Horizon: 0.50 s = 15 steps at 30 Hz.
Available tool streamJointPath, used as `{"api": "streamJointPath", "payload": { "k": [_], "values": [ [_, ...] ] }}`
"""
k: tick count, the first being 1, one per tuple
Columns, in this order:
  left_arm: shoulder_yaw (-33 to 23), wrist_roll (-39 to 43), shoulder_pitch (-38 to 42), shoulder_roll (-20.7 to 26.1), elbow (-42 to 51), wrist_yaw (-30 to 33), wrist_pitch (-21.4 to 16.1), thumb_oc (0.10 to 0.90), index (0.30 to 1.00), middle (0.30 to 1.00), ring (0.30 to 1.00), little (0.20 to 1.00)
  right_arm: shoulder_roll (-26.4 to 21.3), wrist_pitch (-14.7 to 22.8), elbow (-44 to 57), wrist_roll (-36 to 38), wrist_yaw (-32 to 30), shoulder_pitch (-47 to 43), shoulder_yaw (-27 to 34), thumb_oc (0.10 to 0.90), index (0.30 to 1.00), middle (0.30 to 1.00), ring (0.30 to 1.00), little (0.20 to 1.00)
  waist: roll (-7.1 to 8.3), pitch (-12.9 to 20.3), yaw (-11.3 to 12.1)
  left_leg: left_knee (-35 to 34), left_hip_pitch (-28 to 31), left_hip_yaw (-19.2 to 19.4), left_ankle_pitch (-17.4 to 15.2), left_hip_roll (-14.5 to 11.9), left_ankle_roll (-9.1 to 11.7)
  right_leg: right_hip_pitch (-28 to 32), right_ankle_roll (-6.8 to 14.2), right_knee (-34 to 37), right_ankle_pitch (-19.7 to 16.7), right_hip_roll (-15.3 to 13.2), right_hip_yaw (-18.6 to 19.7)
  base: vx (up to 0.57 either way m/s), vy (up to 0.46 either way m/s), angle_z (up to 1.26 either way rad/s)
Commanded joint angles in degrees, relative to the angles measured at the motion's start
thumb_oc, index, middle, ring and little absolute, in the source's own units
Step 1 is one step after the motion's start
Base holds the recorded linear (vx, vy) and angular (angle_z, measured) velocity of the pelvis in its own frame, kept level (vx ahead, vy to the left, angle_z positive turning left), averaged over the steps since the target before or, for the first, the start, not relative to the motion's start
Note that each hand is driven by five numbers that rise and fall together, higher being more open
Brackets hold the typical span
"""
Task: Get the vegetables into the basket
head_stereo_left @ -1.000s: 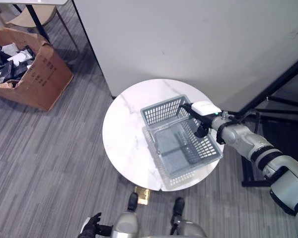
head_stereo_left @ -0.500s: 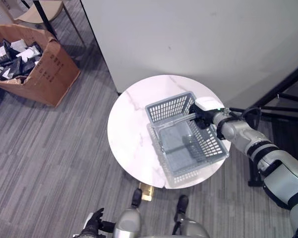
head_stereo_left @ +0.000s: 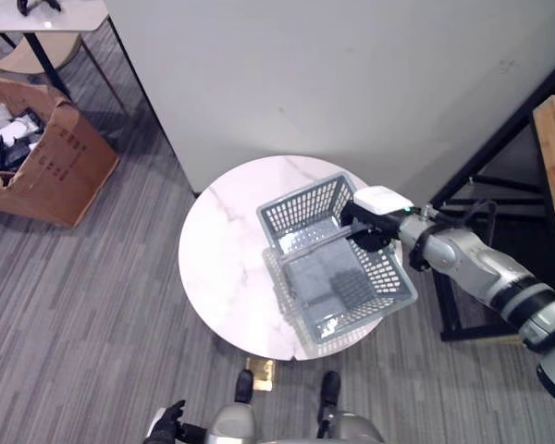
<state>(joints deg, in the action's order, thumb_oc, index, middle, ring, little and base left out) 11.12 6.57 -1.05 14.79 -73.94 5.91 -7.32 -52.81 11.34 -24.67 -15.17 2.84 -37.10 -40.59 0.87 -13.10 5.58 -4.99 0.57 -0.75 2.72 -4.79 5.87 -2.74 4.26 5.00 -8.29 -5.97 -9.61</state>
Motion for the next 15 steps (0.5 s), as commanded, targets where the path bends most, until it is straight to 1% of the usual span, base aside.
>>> {"api": "streamJointPath", "payload": {
  "k": [1, 4, 5, 6, 7, 8, 11, 12, 13, 15],
  "values": [
    [1.7, -2.5, -0.3, 0.4, -2.5, -1.5, -0.5, 0.900, 1.000, 1.000, 1.000, 1.000, -3.5, 2.0, 3.6, 7.7, -2.6, -2.6, 6.9, 0.400, 0.300, 0.300, 0.300, 0.300, 2.42, 5.5, -1.1, 0.0, -0.1, 2.1, 1.0, -2.0, 0.3, 2.5, 5.7, 0.0, 0.9, -5.4, 2.6, -0.01, -0.002, -0.13],
    [0.7, -3.1, -0.3, 0.4, -2.5, -2.0, -0.4, 0.900, 1.000, 1.000, 1.000, 1.000, -3.2, 2.1, 7.5, 13.3, -1.0, 4.9, 14.0, 0.400, 0.300, 0.300, 0.300, 0.300, 2.15, 6.1, -2.1, 0.0, 0.7, 3.2, 0.9, -2.2, 0.4, 2.5, 5.7, 0.0, 0.7, -5.2, 3.3, 0.00, -0.005, -0.15],
    [0.8, -3.1, -0.3, 0.4, -2.5, -2.0, -0.4, 0.900, 1.000, 1.000, 1.000, 1.000, -3.2, 2.1, 7.5, 13.3, -1.0, 4.9, 14.0, 0.400, 0.300, 0.300, 0.300, 0.300, 2.15, 6.1, -2.1, 0.0, 0.7, 3.2, 0.9, -2.2, 0.4, 2.5, 5.7, 0.0, 0.7, -5.2, 3.3, 0.00, -0.006, -0.25],
    [0.2, -3.3, -0.4, 0.3, -2.6, -2.1, -0.3, 0.900, 1.000, 1.000, 1.000, 1.000, -2.6, 2.0, 8.9, 16.2, -0.8, 8.3, 17.3, 0.400, 0.300, 0.300, 0.300, 0.300, 1.98, 6.4, -2.7, 0.0, 1.0, 3.6, 0.8, -2.2, 0.5, 2.4, 5.7, 0.0, 0.7, -5.1, 3.6, 0.00, -0.003, -0.23],
    [0.3, -3.3, -0.4, 0.4, -2.6, -2.1, -0.3, 0.900, 1.000, 1.000, 1.000, 1.000, -2.7, 2.0, 9.1, 16.2, -0.8, 8.5, 17.6, 0.400, 0.300, 0.300, 0.300, 0.300, 2.02, 6.4, -2.6, 0.0, 1.1, 3.6, 0.8, -2.2, 0.5, 2.4, 5.7, 0.0, 0.7, -5.1, 3.6, 0.01, -0.017, -0.17],
    [-0.1, -3.6, -0.5, 0.3, -2.6, -2.3, -0.3, 0.900, 1.000, 1.000, 1.000, 1.000, -2.4, 2.0, 10.7, 18.4, -0.2, 11.1, 20.2, 0.400, 0.300, 0.300, 0.300, 0.300, 1.95, 6.7, -3.1, 0.0, 1.3, 4.1, 0.7, -2.3, 0.5, 2.4, 5.8, 0.0, 0.6, -5.1, 3.8, 0.01, -0.020, -0.20],
    [-0.5, -3.9, -0.5, 0.2, -2.7, -2.4, -0.2, 0.900, 1.000, 1.000, 1.000, 1.000, -2.2, 2.0, 13.6, 20.5, 0.1, 14.8, 23.9, 0.400, 0.300, 0.300, 0.300, 0.300, 1.87, 7.1, -3.7, 0.0, 1.6, 4.7, 0.7, -2.4, 0.6, 2.4, 5.7, 0.0, 0.6, -4.9, 4.3, 0.01, -0.016, -0.12],
    [-0.5, -3.9, -0.5, 0.2, -2.7, -2.4, -0.2, 0.900, 1.000, 1.000, 1.000, 1.000, -2.2, 2.0, 13.7, 20.5, 0.1, 14.9, 24.0, 0.400, 0.300, 0.300, 0.300, 0.300, 1.88, 7.1, -3.6, 0.0, 1.6, 4.7, 0.7, -2.4, 0.6, 2.4, 5.7, 0.0, 0.6, -4.9, 4.3, 0.02, -0.018, -0.08],
    [-0.9, -4.2, -0.7, 0.0, -2.8, -2.3, -0.2, 0.900, 1.000, 1.000, 1.000, 1.000, -2.0, 2.3, 15.6, 21.6, 0.1, 17.0, 25.9, 0.400, 0.300, 0.300, 0.300, 0.300, 1.86, 7.3, -4.1, 0.0, 1.9, 5.0, 0.6, -2.5, 0.6, 2.4, 5.7, 0.0, 0.5, -4.8, 4.5, 0.02, -0.017, -0.09],
    [-1.1, -4.5, -0.7, 0.0, -2.8, -2.4, 0.0, 0.900, 1.000, 1.000, 1.000, 1.000, -2.1, 2.5, 17.4, 21.9, 0.3, 19.2, 28.0, 0.400, 0.300, 0.300, 0.300, 0.300, 1.84, 7.4, -4.3, 0.0, 2.3, 5.4, 0.5, -2.5, 0.6, 2.5, 5.7, 0.0, 0.5, -4.7, 4.8, 0.02, -0.013, -0.14]
  ]
}}
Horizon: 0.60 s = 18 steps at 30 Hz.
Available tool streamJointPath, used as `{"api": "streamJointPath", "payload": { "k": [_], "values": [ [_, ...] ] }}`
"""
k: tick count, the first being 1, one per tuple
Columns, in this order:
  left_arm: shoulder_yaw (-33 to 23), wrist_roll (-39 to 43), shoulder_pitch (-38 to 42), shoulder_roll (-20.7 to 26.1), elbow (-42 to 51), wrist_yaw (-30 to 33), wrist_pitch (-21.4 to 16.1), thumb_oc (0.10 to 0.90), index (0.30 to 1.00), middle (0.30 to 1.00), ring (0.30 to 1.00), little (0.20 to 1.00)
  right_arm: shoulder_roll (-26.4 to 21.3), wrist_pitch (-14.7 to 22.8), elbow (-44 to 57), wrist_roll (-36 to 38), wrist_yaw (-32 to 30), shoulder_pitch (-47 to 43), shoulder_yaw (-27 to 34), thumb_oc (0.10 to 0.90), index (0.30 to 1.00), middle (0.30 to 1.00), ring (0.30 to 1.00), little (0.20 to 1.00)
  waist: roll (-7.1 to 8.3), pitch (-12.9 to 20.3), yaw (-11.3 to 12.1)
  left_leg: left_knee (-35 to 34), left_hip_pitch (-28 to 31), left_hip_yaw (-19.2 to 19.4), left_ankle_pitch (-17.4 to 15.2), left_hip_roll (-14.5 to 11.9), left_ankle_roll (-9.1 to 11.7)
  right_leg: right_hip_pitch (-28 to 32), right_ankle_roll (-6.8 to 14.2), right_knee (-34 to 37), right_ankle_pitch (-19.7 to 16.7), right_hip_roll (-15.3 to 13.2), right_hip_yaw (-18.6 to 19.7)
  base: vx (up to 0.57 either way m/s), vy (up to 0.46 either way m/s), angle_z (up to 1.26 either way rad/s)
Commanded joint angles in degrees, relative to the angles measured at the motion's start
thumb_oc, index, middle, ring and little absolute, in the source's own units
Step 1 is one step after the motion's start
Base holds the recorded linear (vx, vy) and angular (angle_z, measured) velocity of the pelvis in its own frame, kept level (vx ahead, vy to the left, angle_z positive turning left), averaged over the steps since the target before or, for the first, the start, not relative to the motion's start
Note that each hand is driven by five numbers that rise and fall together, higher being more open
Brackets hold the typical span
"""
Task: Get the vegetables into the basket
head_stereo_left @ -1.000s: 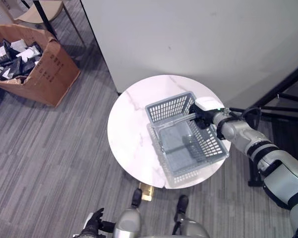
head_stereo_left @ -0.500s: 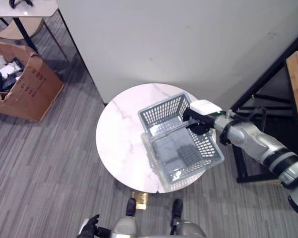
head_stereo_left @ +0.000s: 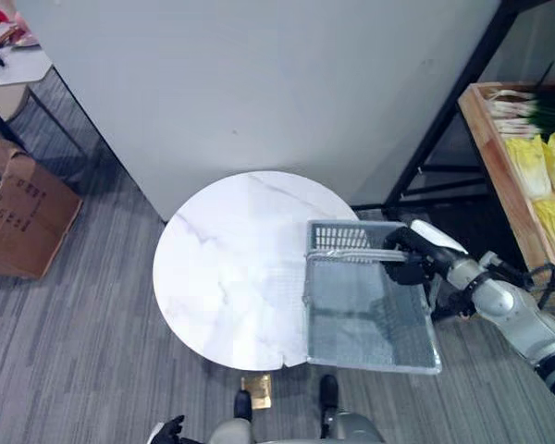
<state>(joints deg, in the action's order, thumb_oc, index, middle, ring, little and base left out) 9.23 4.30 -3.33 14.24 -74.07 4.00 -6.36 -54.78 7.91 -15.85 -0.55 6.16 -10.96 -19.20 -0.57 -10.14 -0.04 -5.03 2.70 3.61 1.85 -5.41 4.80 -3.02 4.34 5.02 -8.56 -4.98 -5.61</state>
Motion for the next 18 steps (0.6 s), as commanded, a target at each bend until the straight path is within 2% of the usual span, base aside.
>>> {"api": "streamJointPath", "payload": {
  "k": [1, 10, 12, 13, 15, 16, 18],
  "values": [
    [0.8, -2.2, 1.6, 0.5, -2.7, -0.5, -1.0, 0.900, 1.000, 1.000, 1.000, 1.000, -0.1, 5.9, 8.6, 7.3, -3.1, -6.9, 6.6, 0.400, 0.300, 0.300, 0.300, 0.300, 3.28, 4.5, 1.3, 0.0, 0.1, 1.0, 1.3, -1.9, 1.7, 2.8, 5.6, 0.0, 0.8, -5.7, 0.8, 0.01, -0.004, -0.16],
    [-0.2, -3.3, 1.3, 0.4, -1.9, -0.6, -1.2, 0.900, 1.000, 1.000, 1.000, 1.000, -0.2, 6.5, 10.4, 2.8, -4.1, -0.4, 12.1, 0.400, 0.300, 0.300, 0.300, 0.300, 3.50, 4.0, 0.1, 1.9, 1.6, 3.3, -0.1, -1.4, 0.8, 2.4, 5.7, -0.6, 0.8, -5.8, 2.9, 0.01, 0.018, -0.10],
    [-0.3, -3.4, 1.8, 0.5, -1.1, -0.5, -1.3, 0.900, 1.000, 1.000, 1.000, 1.000, 1.3, 6.7, 10.5, 2.8, -4.9, 2.0, 14.3, 0.400, 0.300, 0.300, 0.300, 0.300, 4.30, 2.5, -0.7, 9.0, -1.2, 4.0, -3.0, -0.8, 0.3, 0.9, 5.9, -3.5, 1.2, -7.0, 4.1, -0.08, 0.061, -0.26],
    [-0.3, -3.4, 1.9, 0.6, -1.1, -0.5, -1.2, 0.900, 1.000, 1.000, 1.000, 1.000, 1.3, 6.7, 10.5, 2.8, -4.9, 2.1, 14.4, 0.400, 0.300, 0.300, 0.300, 0.300, 4.33, 2.5, -0.6, 9.4, -1.4, 4.0, -3.2, -0.8, 0.3, 0.8, 6.0, -3.6, 1.2, -7.0, 4.2, -0.10, 0.118, -0.22],
    [0.2, -3.5, 2.6, 0.8, -0.3, -0.6, -1.3, 0.900, 1.000, 1.000, 1.000, 1.000, 1.4, 6.7, 10.8, 2.1, -5.3, 3.4, 15.9, 0.400, 0.300, 0.300, 0.300, 0.300, 4.56, 1.3, -1.8, 11.7, -2.2, 5.0, -5.1, 0.0, -0.7, -2.0, 6.7, -8.0, 1.6, -7.5, 6.0, -0.08, 0.151, -0.26],
    [0.2, -3.5, 2.7, 0.8, -0.3, -0.6, -1.3, 0.900, 1.000, 1.000, 1.000, 1.000, 1.4, 6.6, 10.8, 2.0, -5.3, 3.5, 16.1, 0.400, 0.300, 0.300, 0.300, 0.300, 4.58, 1.3, -1.7, 11.8, -2.2, 5.0, -5.2, 0.1, -0.7, -2.1, 6.8, -8.2, 1.7, -7.6, 6.1, -0.05, 0.145, -0.30],
    [0.1, -3.7, 3.0, 1.2, 0.0, -0.6, -1.4, 0.900, 1.000, 1.000, 1.000, 1.000, 1.8, 6.5, 11.2, 1.3, -5.9, 5.2, 17.9, 0.400, 0.300, 0.300, 0.300, 0.300, 4.81, 0.5, -2.9, 11.0, -1.6, 6.6, -5.8, 1.3, -1.8, -4.5, 8.8, -10.4, -1.6, -8.3, 8.5, -0.09, 0.182, -0.25]
  ]
}}
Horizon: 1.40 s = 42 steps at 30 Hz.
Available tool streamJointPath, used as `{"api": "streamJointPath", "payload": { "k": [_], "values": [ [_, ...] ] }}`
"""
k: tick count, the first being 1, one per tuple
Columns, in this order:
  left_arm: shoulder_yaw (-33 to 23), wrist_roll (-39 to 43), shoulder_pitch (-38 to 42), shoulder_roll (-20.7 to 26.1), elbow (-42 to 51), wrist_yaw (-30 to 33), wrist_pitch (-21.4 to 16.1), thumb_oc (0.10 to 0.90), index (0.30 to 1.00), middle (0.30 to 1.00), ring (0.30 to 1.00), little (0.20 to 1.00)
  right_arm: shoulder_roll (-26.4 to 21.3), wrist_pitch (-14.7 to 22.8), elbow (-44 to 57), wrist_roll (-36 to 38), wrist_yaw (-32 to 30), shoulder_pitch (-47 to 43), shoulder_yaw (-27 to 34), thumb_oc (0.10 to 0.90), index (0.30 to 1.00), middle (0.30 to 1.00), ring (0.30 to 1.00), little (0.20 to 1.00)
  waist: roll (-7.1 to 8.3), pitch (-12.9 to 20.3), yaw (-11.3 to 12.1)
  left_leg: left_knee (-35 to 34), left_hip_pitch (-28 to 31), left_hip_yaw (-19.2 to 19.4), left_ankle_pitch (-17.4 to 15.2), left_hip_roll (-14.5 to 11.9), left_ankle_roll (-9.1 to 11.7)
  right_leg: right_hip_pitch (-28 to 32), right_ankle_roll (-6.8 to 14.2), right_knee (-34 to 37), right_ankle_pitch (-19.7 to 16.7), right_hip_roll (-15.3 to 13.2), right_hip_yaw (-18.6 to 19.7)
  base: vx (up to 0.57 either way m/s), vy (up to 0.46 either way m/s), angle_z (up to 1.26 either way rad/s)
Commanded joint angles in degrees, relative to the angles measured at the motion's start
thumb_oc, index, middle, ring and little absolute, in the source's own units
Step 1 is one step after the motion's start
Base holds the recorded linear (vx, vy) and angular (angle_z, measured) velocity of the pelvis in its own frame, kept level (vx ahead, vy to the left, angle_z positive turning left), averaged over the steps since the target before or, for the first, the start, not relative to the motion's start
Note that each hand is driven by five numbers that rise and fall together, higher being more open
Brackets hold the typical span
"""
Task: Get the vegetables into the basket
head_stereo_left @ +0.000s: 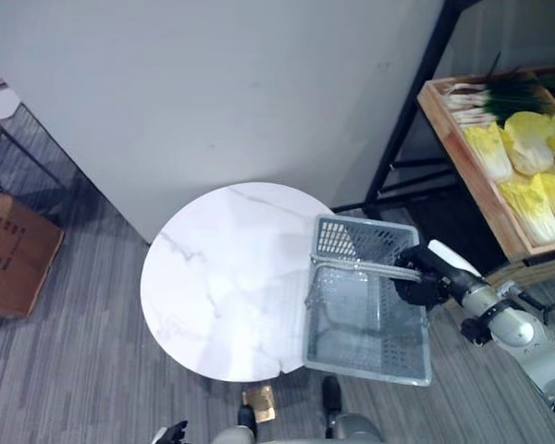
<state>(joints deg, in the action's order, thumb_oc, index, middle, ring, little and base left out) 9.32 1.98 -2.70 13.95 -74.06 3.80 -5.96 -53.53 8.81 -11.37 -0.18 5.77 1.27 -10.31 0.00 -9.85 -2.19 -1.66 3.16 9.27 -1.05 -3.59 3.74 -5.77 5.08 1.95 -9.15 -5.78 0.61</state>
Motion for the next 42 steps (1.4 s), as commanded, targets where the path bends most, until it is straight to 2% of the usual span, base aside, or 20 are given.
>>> {"api": "streamJointPath", "payload": {
  "k": [1, 2, 4, 6, 8, 9, 10, 11, 13, 15, 17, 23, 31, 34, 35, 36, 37, 38, 41, 42],
  "values": [
    [-0.1, -1.7, 2.8, 1.7, 0.0, -0.3, -1.7, 0.900, 1.000, 1.000, 1.000, 1.000, 0.9, 5.4, 6.9, 0.1, -5.9, -6.7, 9.6, 0.400, 0.300, 0.300, 0.300, 0.300, 4.60, -0.2, -1.6, 7.0, -1.7, 2.3, -2.8, 0.4, -1.1, -3.1, 9.3, -7.3, -4.9, -8.1, 3.6, -0.21, 0.224, -0.31],
    [0.0, -1.8, 3.5, 2.3, 0.8, 0.1, -2.0, 0.900, 1.000, 1.000, 1.000, 1.000, 1.3, 5.2, 8.1, -1.5, -6.6, -7.4, 9.4, 0.400, 0.300, 0.300, 0.300, 0.300, 4.61, -1.3, -2.6, 5.7, -1.5, 4.3, -2.5, 0.8, -1.3, -5.6, 9.9, -6.0, -11.0, -8.9, 4.1, -0.19, 0.161, -0.46],
    [0.0, -1.7, 3.7, 2.7, 1.3, 0.1, -2.1, 0.900, 1.000, 1.000, 1.000, 1.000, 1.6, 5.2, 8.3, -1.9, -6.7, -7.9, 9.1, 0.400, 0.300, 0.300, 0.300, 0.300, 4.72, -1.4, -2.6, 5.2, -1.8, 5.3, -1.9, 0.9, -1.5, -6.5, 9.9, -5.5, -11.4, -9.2, 4.1, -0.19, 0.101, -0.75],
    [0.4, -2.0, 3.5, 4.2, 4.1, 0.0, -2.2, 0.900, 1.000, 1.000, 1.000, 1.000, 2.3, 4.8, 9.5, -2.7, -7.1, -8.6, 8.6, 0.400, 0.300, 0.300, 0.300, 0.300, 3.61, -2.3, -0.8, 4.0, -2.1, 10.3, -0.9, -0.7, -2.5, -5.8, 8.1, -9.0, -4.8, -11.1, -7.2, -0.28, 0.180, -1.22],
    [0.0, -1.8, 2.9, 4.9, 5.0, -0.2, -1.8, 0.900, 1.000, 1.000, 1.000, 1.000, 2.5, 5.0, 9.9, -3.0, -6.8, -9.1, 7.6, 0.400, 0.300, 0.300, 0.300, 0.300, 2.90, -1.9, 0.5, 2.6, -1.7, 12.0, -1.0, -1.3, -2.3, -3.4, 7.6, -11.8, -0.5, -11.9, -12.9, -0.17, 0.144, -1.47],
    [-0.5, -1.7, 2.2, 5.2, 5.5, -0.2, -1.8, 0.900, 1.000, 1.000, 1.000, 1.000, 3.1, 5.0, 10.0, -3.0, -6.9, -9.9, 6.9, 0.400, 0.300, 0.300, 0.300, 0.300, 2.70, -1.7, 1.6, 2.2, -2.0, 13.9, -0.4, -1.7, -2.5, -2.0, 7.2, -13.8, 0.8, -13.0, -17.1, -0.10, 0.096, -1.25],
    [-0.6, -1.7, 2.1, 5.3, 5.6, -0.2, -1.7, 0.900, 1.000, 1.000, 1.000, 1.000, 3.1, 5.0, 9.9, -3.1, -6.9, -10.0, 6.8, 0.400, 0.300, 0.300, 0.300, 0.300, 2.74, -1.7, 1.6, 2.2, -1.7, 14.0, -0.5, -1.7, -2.4, -2.0, 7.2, -14.1, 1.2, -13.1, -17.0, -0.24, 0.090, -1.21],
    [-1.1, -1.5, 0.8, 5.7, 6.7, -0.2, -1.6, 0.900, 1.000, 1.000, 1.000, 1.000, 4.0, 5.1, 9.7, -3.1, -6.9, -12.8, 4.5, 0.400, 0.300, 0.300, 0.300, 0.300, 2.38, -1.3, 3.5, 2.1, -2.0, 18.3, -0.2, -2.1, -3.0, 0.5, 7.0, -18.8, 2.0, -16.4, -23.7, -0.19, 0.055, -1.11],
    [-1.1, -1.5, 0.5, 5.6, 6.6, -0.5, -1.3, 0.900, 1.000, 1.000, 1.000, 1.000, 4.6, 4.9, 9.4, -3.7, -6.4, -13.9, 3.1, 0.400, 0.300, 0.300, 0.300, 0.300, 2.84, -0.7, 3.8, 1.9, -1.8, 21.2, -0.1, -2.1, -2.8, 1.9, 7.4, -19.6, 1.6, -16.3, -23.8, -0.14, 0.003, -1.46],
    [-1.3, -1.7, 0.8, 5.2, 5.5, -0.8, -1.0, 0.900, 1.000, 1.000, 1.000, 1.000, 4.9, 4.9, 10.0, -3.9, -6.0, -12.8, 3.5, 0.400, 0.300, 0.300, 0.300, 0.300, 3.36, 0.1, 3.4, 2.5, -1.8, 22.7, 0.0, -2.3, -2.3, 2.9, 7.4, -16.8, 2.7, -13.9, -23.3, 0.01, -0.099, -1.09],
    [-1.8, -2.0, 0.8, 4.8, 5.0, -0.8, -1.2, 0.900, 1.000, 1.000, 1.000, 1.000, 4.8, 5.0, 11.9, -4.0, -5.9, -12.0, 4.0, 0.400, 0.300, 0.300, 0.300, 0.300, 3.04, 0.3, 3.8, 2.7, -1.3, 24.9, 0.1, -2.9, -1.8, 3.9, 7.4, -13.8, 3.1, -13.3, -26.4, 0.01, -0.132, -0.72],
    [-1.3, -3.8, 1.4, 3.8, 4.1, -1.2, -1.3, 0.900, 1.000, 1.000, 1.000, 1.000, 2.9, 5.4, 13.9, -4.7, -5.4, -8.2, 6.8, 0.400, 0.300, 0.300, 0.300, 0.300, 1.93, 0.6, 2.0, 3.7, -1.6, 26.6, 2.3, -5.5, 0.8, 6.0, 6.0, -7.6, 5.5, -9.7, -27.5, 0.00, -0.151, -0.31],
    [-1.0, -4.5, 2.7, 3.4, 4.7, -1.0, -1.3, 0.900, 1.000, 1.000, 1.000, 1.000, -1.2, 5.2, 14.4, -8.9, -5.4, -1.5, 12.4, 0.400, 0.300, 0.300, 0.300, 0.300, 1.03, -0.3, -0.1, 8.7, -2.9, 27.0, 3.5, -10.0, 3.8, 6.1, 4.0, -7.2, 8.3, -7.2, -25.9, 0.00, -0.170, -0.08],
    [-0.6, -4.5, 3.2, 3.3, 5.8, -0.9, -1.4, 0.900, 1.000, 1.000, 1.000, 1.000, -2.3, 5.0, 13.1, -9.5, -6.1, 0.8, 15.0, 0.400, 0.300, 0.300, 0.300, 0.300, 1.13, -1.4, -0.4, 18.0, -5.6, 23.8, 6.6, -14.6, 6.9, 7.0, 1.6, -7.3, 10.7, -5.0, -23.6, 0.04, -0.205, -0.09],
    [-0.7, -3.1, 3.1, 3.4, 7.0, -0.4, -1.6, 0.900, 1.000, 1.000, 1.000, 1.000, -2.6, 4.8, 12.5, -9.1, -5.9, 0.4, 14.9, 0.400, 0.300, 0.300, 0.300, 0.300, 0.68, -2.6, 1.2, 21.0, -7.4, 14.8, 8.5, -14.0, 7.3, 7.2, 0.5, -7.8, 12.0, -3.4, -20.9, 0.00, -0.110, -0.25],
    [-0.7, -2.1, 3.0, 3.1, 7.8, -0.1, -1.7, 0.900, 1.000, 1.000, 1.000, 1.000, -2.8, 4.8, 11.6, -9.2, -6.0, -0.5, 14.1, 0.400, 0.300, 0.300, 0.300, 0.300, 0.94, -2.9, 2.4, 19.4, -9.6, 8.3, 8.2, -10.5, 5.5, 6.4, 0.1, -7.3, 10.8, -3.8, -19.7, -0.04, -0.015, -0.55],
    [-0.8, -2.1, 3.0, 3.1, 7.8, -0.1, -1.7, 0.900, 1.000, 1.000, 1.000, 1.000, -2.9, 4.8, 11.4, -9.2, -6.1, -0.7, 13.8, 0.400, 0.300, 0.300, 0.300, 0.300, 1.02, -2.8, 2.1, 19.4, -9.8, 8.1, 8.3, -10.3, 5.4, 6.3, 0.2, -7.4, 10.9, -4.0, -20.0, 0.01, 0.020, -1.10],
    [-0.4, -0.8, 2.5, 2.9, 8.6, 0.3, -2.1, 0.900, 1.000, 1.000, 1.000, 1.000, -3.1, 5.1, 9.8, -9.2, -6.2, -2.6, 12.1, 0.400, 0.300, 0.300, 0.300, 0.300, 1.68, -2.8, 4.1, 13.4, -11.0, -2.7, 3.8, -4.3, 3.3, 5.6, 0.9, -7.0, 10.0, -3.8, -15.6, 0.12, 0.008, -1.09],
    [0.5, -0.7, 2.1, 3.0, 8.1, 0.4, -2.7, 0.900, 1.000, 1.000, 1.000, 1.000, -2.4, 5.6, 7.4, -7.9, -6.8, -4.6, 10.5, 0.400, 0.300, 0.300, 0.300, 0.300, 1.63, -1.9, 5.7, 5.4, -12.7, -13.6, 6.6, -3.5, 3.2, 5.0, 1.9, -6.2, 9.6, -2.6, -9.7, 0.16, 0.068, -1.27],
    [0.5, -0.7, 2.1, 3.0, 8.1, 0.4, -2.7, 0.900, 1.000, 1.000, 1.000, 1.000, -2.4, 5.6, 7.4, -7.9, -6.8, -4.7, 10.5, 0.400, 0.300, 0.300, 0.300, 0.300, 1.64, -1.9, 5.7, 5.3, -12.7, -13.6, 6.7, -3.5, 3.2, 5.0, 1.8, -6.2, 9.6, -2.6, -9.7, 0.12, 0.082, -1.18]
  ]
}}
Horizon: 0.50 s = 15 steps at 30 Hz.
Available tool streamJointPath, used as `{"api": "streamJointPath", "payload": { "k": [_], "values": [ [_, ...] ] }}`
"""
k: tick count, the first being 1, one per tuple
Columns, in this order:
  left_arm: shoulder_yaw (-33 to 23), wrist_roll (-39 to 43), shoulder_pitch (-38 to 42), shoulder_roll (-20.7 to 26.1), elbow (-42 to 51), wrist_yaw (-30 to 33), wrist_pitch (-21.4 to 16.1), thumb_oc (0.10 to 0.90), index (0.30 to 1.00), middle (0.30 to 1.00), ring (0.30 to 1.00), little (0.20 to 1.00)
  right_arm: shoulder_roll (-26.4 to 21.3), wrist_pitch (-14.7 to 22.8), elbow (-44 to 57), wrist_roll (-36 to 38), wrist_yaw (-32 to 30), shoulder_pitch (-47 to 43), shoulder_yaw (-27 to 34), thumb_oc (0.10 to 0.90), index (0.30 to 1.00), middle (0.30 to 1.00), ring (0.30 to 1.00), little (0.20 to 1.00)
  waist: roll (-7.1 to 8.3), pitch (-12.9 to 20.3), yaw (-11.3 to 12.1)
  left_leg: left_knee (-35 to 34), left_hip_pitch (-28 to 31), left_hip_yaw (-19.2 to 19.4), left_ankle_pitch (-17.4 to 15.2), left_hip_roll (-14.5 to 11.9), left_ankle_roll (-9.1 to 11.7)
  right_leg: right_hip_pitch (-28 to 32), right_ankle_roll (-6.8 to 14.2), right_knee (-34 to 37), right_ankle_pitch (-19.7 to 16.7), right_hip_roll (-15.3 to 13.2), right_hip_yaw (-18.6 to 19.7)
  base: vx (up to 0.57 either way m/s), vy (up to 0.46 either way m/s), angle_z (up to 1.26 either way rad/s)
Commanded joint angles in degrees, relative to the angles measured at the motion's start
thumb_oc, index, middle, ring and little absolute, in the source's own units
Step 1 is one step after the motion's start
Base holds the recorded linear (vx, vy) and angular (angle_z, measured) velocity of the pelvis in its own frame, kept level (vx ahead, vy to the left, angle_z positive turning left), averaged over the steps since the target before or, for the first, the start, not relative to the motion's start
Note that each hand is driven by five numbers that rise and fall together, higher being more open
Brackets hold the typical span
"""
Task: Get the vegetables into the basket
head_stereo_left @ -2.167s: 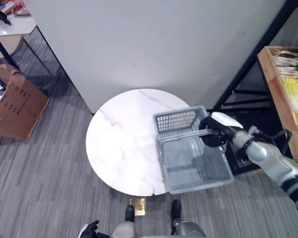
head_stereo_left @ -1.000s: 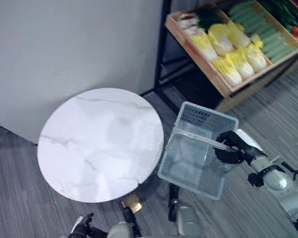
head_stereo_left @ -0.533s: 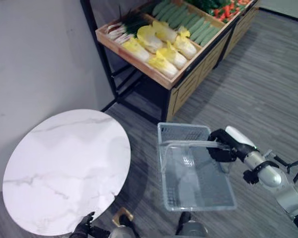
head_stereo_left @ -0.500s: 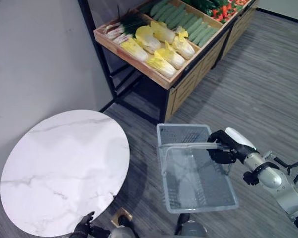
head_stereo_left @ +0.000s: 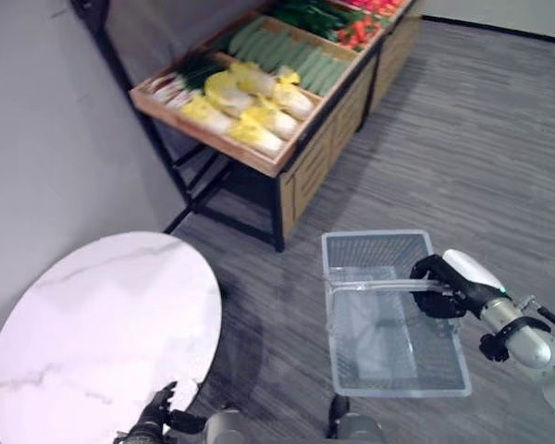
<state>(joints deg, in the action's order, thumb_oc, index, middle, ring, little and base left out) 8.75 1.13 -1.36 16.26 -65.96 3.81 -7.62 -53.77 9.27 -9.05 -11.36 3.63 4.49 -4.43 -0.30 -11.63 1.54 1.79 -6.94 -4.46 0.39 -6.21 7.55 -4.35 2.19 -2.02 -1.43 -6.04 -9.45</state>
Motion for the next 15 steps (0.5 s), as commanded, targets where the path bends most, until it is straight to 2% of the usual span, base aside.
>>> {"api": "streamJointPath", "payload": {
  "k": [1, 2, 3, 5, 8, 9, 10, 12, 13, 15],
  "values": [
    [1.3, 0.1, 0.9, 0.6, -0.1, 0.4, -1.2, 0.900, 1.000, 1.000, 1.000, 1.000, -1.9, 5.3, 4.8, 3.4, -4.9, -8.1, 4.6, 0.400, 0.300, 0.300, 0.300, 0.300, 1.66, 0.0, 2.1, 0.4, -3.3, -1.9, 6.3, -0.6, -0.3, 3.7, 5.0, -1.9, 1.8, -2.2, 1.4, 0.17, 0.155, -1.15],
    [0.9, 0.0, 0.7, 0.7, -0.5, 0.2, -1.1, 0.900, 1.000, 1.000, 1.000, 1.000, -0.9, 5.3, 5.2, 3.0, -4.4, -7.8, 4.9, 0.400, 0.300, 0.300, 0.300, 0.300, 1.48, 0.8, 2.0, -0.7, -2.1, -2.6, 5.1, 0.3, -0.9, 3.8, 5.8, -2.1, 2.6, -2.0, 4.6, 0.23, 0.242, -0.97],
    [0.8, -0.3, 1.4, 0.8, -1.2, 0.3, -1.0, 0.900, 1.000, 1.000, 1.000, 1.000, -0.1, 5.3, 5.7, 2.9, -4.7, -5.7, 6.2, 0.400, 0.300, 0.300, 0.300, 0.300, 1.46, 0.9, 1.0, -0.6, -1.7, 0.3, 5.3, 0.1, -0.9, 3.9, 6.0, -2.2, 2.0, -2.7, 4.3, 0.17, 0.206, -1.01],
    [1.1, -0.8, 2.0, 0.9, -2.0, 0.1, -1.1, 0.900, 1.000, 1.000, 1.000, 1.000, 0.3, 4.9, 6.0, 2.4, -4.5, -4.6, 7.2, 0.400, 0.300, 0.300, 0.300, 0.300, 1.80, 1.2, 1.1, -1.0, -0.9, 1.2, 5.0, 0.6, -1.3, 3.4, 6.6, -2.3, 1.4, -3.3, 5.5, 0.11, 0.177, -0.95],
    [0.7, -1.6, 2.2, 1.4, -3.1, 0.1, -1.4, 0.900, 1.000, 1.000, 1.000, 1.000, 2.0, 4.7, 5.4, 1.8, -5.0, -3.7, 8.0, 0.400, 0.300, 0.300, 0.300, 0.300, 2.70, 1.7, 0.0, -1.0, 0.6, 4.9, 3.4, 1.9, -3.0, 1.6, 8.1, -2.1, -0.7, -4.9, 8.3, 0.12, 0.258, -0.58],
    [0.7, -2.4, 2.2, 2.0, -3.2, 0.0, -1.5, 0.900, 1.000, 1.000, 1.000, 1.000, 2.4, 4.5, 4.6, 0.4, -5.2, -3.6, 7.8, 0.400, 0.300, 0.300, 0.300, 0.300, 3.23, 1.7, -0.1, -0.9, 1.5, 7.4, 2.5, 2.2, -4.2, 0.2, 8.8, -2.8, -2.5, -5.6, 9.4, 0.07, 0.180, -0.47],
    [0.7, -2.4, 2.2, 2.0, -3.2, 0.0, -1.5, 0.900, 1.000, 1.000, 1.000, 1.000, 2.4, 4.5, 4.5, 0.3, -5.2, -3.6, 7.7, 0.400, 0.300, 0.300, 0.300, 0.300, 3.32, 1.7, 0.1, -0.9, 1.5, 7.7, 2.4, 2.2, -4.2, 0.0, 8.8, -2.9, -2.5, -5.6, 9.8, 0.06, 0.193, -0.57],
    [-0.1, -2.1, 2.3, 3.0, -3.1, 0.5, -1.5, 0.900, 1.000, 1.000, 1.000, 1.000, 3.2, 4.4, 2.9, -0.8, -6.1, -5.2, 6.0, 0.400, 0.300, 0.300, 0.300, 0.300, 3.89, 1.0, 0.8, -1.9, 3.1, 11.2, 2.0, 1.9, -4.7, -2.2, 9.3, -4.2, -4.9, -6.3, 6.3, 0.01, 0.100, -1.07],
    [-0.1, -2.1, 2.3, 3.0, -3.1, 0.5, -1.5, 0.900, 1.000, 1.000, 1.000, 1.000, 3.2, 4.4, 2.9, -0.8, -6.1, -5.3, 6.0, 0.400, 0.300, 0.300, 0.300, 0.300, 3.90, 1.0, 0.8, -1.9, 3.1, 11.2, 2.1, 1.9, -4.7, -2.2, 9.3, -4.2, -4.9, -6.3, 6.3, 0.01, 0.043, -0.93],
    [-0.4, -1.9, 2.5, 3.4, -3.0, 0.9, -1.3, 0.900, 1.000, 1.000, 1.000, 1.000, 4.2, 4.0, 1.2, -1.3, -6.9, -5.5, 5.2, 0.400, 0.300, 0.300, 0.300, 0.300, 4.30, 0.4, 1.0, -2.0, 3.6, 12.6, 1.9, 2.0, -4.7, -2.6, 9.6, -4.3, -6.9, -7.0, 2.8, 0.02, 0.017, -0.24]
  ]
}}
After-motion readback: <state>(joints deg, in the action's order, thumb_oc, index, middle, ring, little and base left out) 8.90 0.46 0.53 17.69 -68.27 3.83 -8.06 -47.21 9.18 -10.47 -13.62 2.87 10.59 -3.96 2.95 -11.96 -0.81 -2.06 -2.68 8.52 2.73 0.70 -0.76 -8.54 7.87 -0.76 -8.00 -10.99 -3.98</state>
